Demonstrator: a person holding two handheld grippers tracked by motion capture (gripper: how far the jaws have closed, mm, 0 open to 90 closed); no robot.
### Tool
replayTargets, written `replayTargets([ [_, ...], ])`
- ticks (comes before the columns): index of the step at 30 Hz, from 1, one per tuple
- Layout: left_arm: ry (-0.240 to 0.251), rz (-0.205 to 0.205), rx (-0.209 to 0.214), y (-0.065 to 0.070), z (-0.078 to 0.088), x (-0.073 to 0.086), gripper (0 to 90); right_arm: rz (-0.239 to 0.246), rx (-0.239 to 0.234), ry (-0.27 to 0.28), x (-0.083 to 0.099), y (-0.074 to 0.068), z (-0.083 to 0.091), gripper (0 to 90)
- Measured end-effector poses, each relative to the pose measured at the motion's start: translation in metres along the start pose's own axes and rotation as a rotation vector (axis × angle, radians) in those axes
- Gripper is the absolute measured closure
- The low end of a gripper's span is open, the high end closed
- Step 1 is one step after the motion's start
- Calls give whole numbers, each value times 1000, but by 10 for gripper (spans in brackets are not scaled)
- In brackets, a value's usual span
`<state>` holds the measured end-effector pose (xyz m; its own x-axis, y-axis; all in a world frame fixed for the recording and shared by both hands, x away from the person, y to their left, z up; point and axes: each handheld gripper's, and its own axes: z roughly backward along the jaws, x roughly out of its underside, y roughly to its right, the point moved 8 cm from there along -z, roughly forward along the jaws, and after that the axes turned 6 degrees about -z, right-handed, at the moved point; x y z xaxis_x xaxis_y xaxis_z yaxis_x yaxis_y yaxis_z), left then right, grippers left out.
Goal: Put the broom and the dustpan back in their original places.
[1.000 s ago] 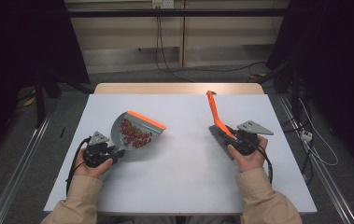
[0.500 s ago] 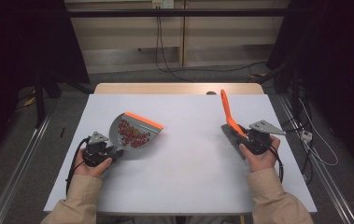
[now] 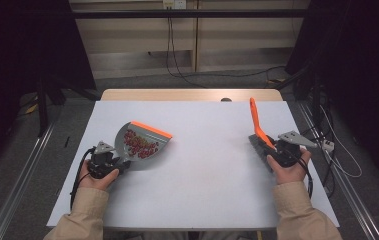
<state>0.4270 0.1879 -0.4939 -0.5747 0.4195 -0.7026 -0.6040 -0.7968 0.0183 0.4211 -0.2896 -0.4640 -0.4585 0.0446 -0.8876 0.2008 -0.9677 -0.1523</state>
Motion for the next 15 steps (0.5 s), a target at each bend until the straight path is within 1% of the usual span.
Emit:
replayTargets([
  [4,-7,11,-20,-3,0,1,630,0,2,-3,1,1,1,711],
  [6,-11,18,-27,-4,-1,2,630,-20,-10,-2,2,1,1,711],
  [9,-17,24,-48,-7,-1,2,630,8,7,-6,3,3,2,711],
  [14,-17,45,-88,-13,-1,3,630,11,17,-7,3,4,2,711],
  [15,-16,56,-92,-14,-1,3,629,14,23,-7,3,5,1,711],
])
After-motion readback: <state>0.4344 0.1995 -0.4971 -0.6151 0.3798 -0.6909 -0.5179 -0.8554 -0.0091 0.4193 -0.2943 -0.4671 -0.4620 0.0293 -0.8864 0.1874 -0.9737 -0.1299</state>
